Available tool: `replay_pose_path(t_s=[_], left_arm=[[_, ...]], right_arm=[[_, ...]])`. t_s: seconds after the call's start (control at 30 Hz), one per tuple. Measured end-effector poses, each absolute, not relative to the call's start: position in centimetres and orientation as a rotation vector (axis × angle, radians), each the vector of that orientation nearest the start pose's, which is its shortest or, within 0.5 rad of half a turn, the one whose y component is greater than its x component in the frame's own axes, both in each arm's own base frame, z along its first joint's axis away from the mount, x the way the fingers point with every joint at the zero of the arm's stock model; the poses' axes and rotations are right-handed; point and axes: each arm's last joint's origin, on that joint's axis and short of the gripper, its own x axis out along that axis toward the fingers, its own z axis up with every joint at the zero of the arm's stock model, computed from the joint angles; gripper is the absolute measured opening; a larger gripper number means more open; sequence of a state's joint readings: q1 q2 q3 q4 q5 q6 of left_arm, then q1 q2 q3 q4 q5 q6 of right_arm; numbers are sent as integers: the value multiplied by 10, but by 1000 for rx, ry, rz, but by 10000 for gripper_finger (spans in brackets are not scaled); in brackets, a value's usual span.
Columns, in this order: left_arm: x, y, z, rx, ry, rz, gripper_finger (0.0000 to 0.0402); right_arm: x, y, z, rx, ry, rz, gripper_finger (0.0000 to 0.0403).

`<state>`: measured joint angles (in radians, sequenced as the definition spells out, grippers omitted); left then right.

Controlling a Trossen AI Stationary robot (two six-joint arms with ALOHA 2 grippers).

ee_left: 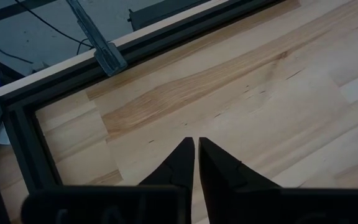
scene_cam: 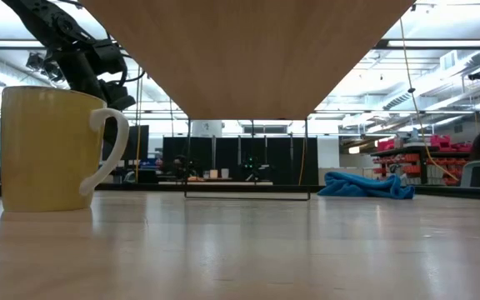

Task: Stack small to large cups/mugs on shelf
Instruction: Put the purple cup on the shelf

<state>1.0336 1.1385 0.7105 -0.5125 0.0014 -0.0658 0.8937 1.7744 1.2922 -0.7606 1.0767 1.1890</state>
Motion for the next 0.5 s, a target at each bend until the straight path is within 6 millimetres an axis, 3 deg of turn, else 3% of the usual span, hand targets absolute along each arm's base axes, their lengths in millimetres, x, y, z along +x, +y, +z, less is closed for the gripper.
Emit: replay_pose_path(t_s=[0.2,0.5], left_arm=[[110,184,218,-542,824,982,30],[110,184,218,-540,824,981,22]], right_arm=[[255,254,231,67,423,-440,0],[268,254,235,103,444,-370,0]])
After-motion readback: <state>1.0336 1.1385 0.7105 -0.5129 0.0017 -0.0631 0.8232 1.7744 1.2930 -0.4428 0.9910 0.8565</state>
